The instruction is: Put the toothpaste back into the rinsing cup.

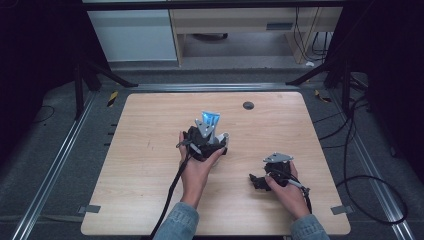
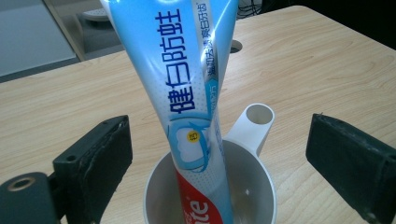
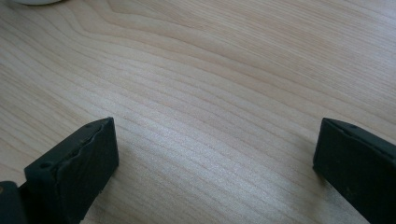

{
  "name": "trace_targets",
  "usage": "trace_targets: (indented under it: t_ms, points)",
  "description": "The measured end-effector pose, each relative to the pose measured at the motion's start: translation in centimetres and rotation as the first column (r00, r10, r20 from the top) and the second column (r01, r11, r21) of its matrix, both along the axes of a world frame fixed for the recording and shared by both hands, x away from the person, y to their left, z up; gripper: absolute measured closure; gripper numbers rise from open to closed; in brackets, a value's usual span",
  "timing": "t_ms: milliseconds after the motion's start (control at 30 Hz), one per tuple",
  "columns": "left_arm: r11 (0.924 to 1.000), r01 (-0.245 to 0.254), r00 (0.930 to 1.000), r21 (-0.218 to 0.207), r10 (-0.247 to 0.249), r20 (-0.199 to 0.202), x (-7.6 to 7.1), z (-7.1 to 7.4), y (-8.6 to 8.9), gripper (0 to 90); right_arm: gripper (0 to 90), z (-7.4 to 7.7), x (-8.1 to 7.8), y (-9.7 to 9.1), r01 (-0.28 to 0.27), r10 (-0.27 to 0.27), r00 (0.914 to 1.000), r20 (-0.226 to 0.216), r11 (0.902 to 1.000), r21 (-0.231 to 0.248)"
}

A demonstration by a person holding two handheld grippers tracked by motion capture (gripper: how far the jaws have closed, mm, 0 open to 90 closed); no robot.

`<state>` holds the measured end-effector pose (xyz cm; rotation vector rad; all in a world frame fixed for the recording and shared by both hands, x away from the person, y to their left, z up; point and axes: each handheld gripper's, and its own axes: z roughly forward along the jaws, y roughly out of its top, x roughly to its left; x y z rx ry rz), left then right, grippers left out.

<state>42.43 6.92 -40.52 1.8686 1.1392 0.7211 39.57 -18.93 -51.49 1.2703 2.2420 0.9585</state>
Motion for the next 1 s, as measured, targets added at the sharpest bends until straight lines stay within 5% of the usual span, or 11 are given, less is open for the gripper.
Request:
trace_targets:
  t_ms: [367,733,1000]
  points:
    - [0.998,0.061,0.9981,0.014,-0.061,0.008,-1.7,1.7,1.1,4.6,0.3,0.0,0.0,0.0,0.0,0.0,1.0,0.002,1.0,-0.002]
    - [0.9949,0.097,0.9945,0.03,-0.095,-0.044,-2.6,1.8,3.5,4.0,0.3,0.0,0.0,0.0,0.001,-0.001,1.0,0.0,1.0,0.0]
    - [0.995,0.099,0.9916,-0.011,-0.1,-0.082,-2.8,1.4,6.2,4.6,0.4,0.0,0.0,0.0,0.0,0.0,1.0,0.0,1.0,0.0]
